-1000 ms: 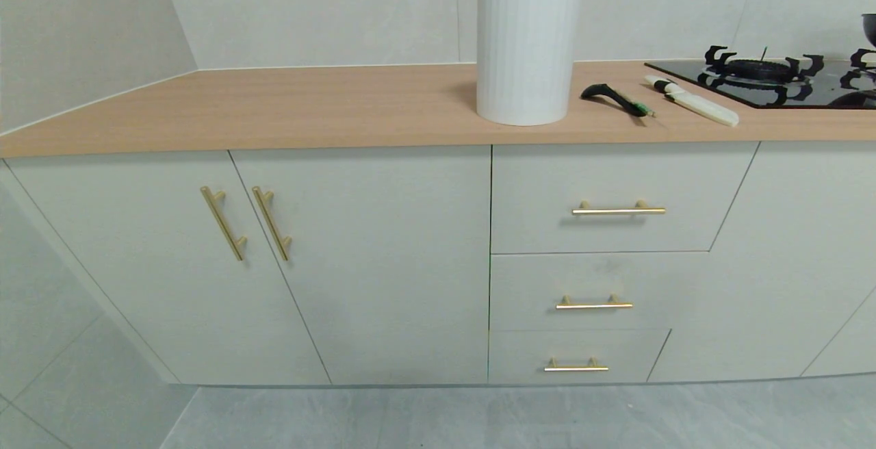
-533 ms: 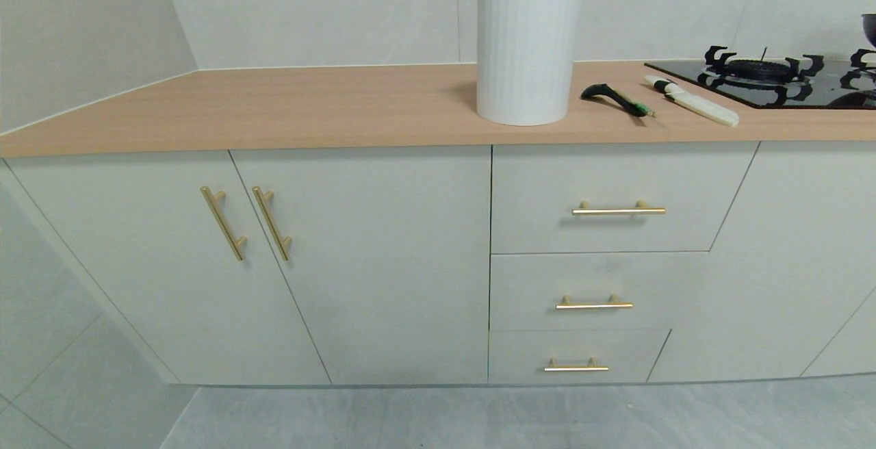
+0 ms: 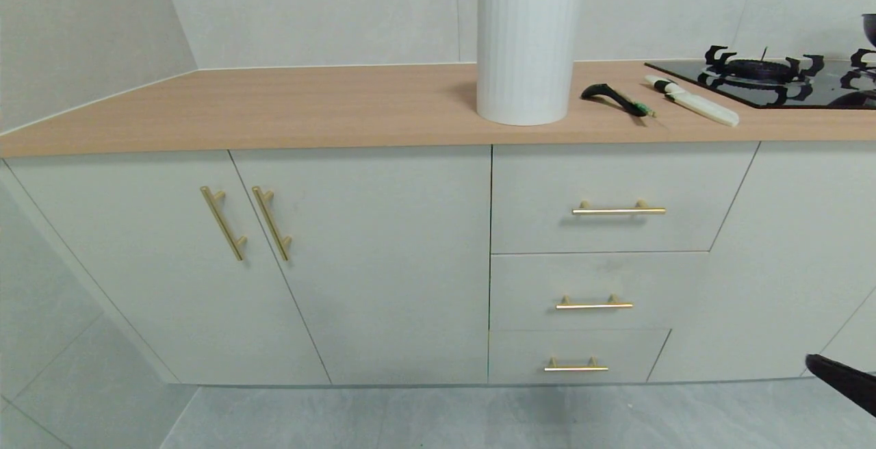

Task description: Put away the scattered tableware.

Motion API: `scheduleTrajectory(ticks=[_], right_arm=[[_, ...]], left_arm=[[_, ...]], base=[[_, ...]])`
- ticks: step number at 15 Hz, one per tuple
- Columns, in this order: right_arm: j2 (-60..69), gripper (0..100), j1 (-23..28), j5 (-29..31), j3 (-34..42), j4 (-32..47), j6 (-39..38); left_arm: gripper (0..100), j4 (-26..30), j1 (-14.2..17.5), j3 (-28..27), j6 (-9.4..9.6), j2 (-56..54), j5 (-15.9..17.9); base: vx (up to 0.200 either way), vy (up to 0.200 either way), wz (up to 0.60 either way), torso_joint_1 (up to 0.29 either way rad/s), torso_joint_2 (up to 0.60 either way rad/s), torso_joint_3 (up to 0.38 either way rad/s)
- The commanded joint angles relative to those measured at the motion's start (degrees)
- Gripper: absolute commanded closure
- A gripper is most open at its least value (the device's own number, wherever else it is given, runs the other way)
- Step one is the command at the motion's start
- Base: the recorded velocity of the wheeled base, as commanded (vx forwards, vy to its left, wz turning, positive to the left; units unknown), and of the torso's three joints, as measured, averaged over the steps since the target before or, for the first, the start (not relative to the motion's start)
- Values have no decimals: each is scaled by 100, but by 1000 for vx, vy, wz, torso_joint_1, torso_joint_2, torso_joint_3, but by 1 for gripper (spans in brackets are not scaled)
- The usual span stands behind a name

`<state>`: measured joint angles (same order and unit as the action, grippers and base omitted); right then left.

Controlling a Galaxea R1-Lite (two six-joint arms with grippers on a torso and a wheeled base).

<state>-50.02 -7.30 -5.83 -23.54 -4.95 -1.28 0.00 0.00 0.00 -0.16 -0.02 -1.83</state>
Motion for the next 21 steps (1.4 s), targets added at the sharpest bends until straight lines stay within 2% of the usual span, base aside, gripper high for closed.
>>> scheduleTrajectory(ticks=[1, 4, 15, 17, 21], right_arm=[[-1906, 0, -254, -6, -538, -445, -4], [-2979, 0, -272, 29, -784, -1175, 5], [-6248, 0, -404, 73, -2524, -1817, 172], [-6776, 0, -491, 284, -2673, -2001, 163], [-7892, 0, -509, 899, -2691, -3601, 137]], left_arm=[[0, 0, 0, 0, -2, 11, -2], [0, 0, 0, 0, 7, 2, -2], [0, 0, 0, 0, -2, 2, -2], [0, 0, 0, 0, -2, 2, -2], [0, 0, 0, 0, -2, 2, -2]], base=[[0, 0, 0, 0, 0, 0], [0, 0, 0, 0, 0, 0], [0, 0, 0, 0, 0, 0], [0, 0, 0, 0, 0, 0], [0, 0, 0, 0, 0, 0]])
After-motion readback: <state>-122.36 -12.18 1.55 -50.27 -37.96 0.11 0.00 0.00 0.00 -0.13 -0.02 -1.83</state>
